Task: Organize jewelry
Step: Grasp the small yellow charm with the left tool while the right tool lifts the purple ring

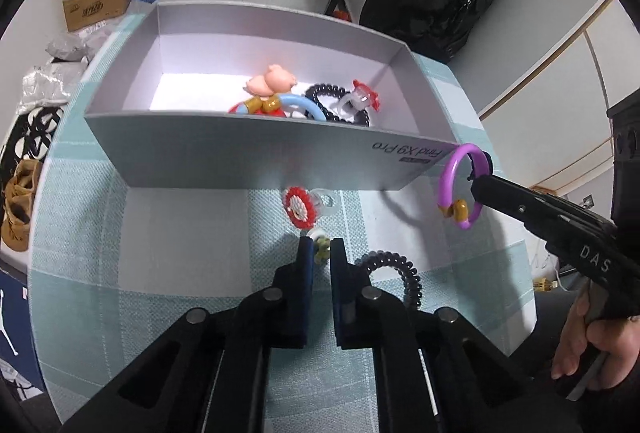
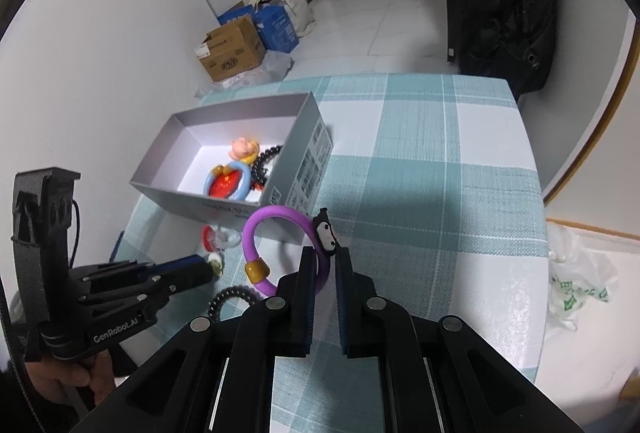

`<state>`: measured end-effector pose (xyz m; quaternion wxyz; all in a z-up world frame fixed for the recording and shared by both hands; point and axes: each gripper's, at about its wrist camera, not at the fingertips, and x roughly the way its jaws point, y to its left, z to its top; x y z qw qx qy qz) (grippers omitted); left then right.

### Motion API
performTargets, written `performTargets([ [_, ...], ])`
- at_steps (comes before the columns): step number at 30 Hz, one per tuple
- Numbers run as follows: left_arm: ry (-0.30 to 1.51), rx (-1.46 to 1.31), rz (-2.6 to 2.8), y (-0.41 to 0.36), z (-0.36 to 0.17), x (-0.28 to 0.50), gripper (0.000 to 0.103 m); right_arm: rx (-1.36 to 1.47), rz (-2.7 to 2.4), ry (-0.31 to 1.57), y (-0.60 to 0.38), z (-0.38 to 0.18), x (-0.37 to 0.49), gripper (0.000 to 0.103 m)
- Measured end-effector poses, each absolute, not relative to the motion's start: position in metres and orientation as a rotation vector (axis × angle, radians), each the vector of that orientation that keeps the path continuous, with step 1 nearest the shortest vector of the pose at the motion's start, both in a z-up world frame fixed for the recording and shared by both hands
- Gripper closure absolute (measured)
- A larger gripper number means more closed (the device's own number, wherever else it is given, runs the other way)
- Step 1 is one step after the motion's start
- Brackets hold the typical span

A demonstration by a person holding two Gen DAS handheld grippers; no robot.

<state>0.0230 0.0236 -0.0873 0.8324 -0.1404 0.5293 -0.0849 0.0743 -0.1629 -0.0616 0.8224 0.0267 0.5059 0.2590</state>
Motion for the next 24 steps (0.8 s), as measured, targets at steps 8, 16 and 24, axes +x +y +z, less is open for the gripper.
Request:
performTargets([
  [8, 1.163, -0.351, -0.151, 0.023, -0.090, 0.034, 0.087, 0.060, 0.554, 1.070, -0.158, -0.060, 0.075, 0.095],
  [16, 1.146, -0.230, -0.152, 0.003, -0.088, 0.034, 0.062, 0.071, 0.555, 1.065, -0.162, -0.057, 0.075, 0.095],
  [24, 1.129, -0.080, -0.092, -0.007, -0.092, 0.035, 0.074, 0.082, 0.557, 1.049, -0.165, -0.052, 0.074, 0.095],
])
